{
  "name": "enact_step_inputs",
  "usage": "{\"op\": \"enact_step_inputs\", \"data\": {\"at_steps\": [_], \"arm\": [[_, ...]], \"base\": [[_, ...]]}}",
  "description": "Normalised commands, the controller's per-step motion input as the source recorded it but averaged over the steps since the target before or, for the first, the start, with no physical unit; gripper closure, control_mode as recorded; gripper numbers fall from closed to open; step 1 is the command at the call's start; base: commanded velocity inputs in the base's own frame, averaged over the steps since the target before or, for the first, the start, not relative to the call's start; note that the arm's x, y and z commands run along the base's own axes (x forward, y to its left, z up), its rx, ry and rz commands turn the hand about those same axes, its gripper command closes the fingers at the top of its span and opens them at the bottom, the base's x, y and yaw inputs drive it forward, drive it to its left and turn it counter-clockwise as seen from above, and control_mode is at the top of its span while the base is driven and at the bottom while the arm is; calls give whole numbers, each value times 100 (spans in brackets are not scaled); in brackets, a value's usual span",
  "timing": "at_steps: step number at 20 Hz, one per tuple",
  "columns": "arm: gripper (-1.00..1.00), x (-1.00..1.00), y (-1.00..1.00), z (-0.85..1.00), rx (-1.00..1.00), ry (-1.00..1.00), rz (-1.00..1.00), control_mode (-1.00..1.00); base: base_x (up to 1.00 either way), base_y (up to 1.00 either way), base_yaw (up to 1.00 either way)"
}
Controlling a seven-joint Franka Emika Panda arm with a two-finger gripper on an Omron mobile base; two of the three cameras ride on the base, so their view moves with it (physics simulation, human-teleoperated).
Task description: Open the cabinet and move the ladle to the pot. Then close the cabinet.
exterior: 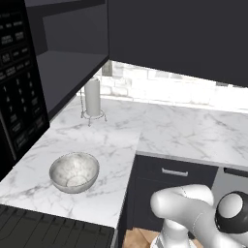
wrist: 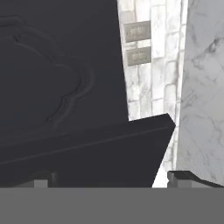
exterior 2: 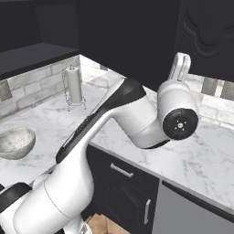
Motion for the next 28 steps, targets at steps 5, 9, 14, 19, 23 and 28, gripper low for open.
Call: {"op": "enact_step_inputs", "data": {"at_steps": [5,9,14,19,23,28], "arm": [[-100,36,-25,-5,1,0,14,-100],[-100,22,-16,-1,0,-2,11,-100],[-100,11,-11,0,0,-5,1,-100],[-100,12,-11,-1,0,-7,0,-100],[-100,19,0,-10,0,-6,0,-100],[-100,30,0,-17,0,-6,0,-100]], "base": [[0,0,0],[0,0,0],[0,0,0],[0,0,0],[0,0,0],[0,0,0]]}}
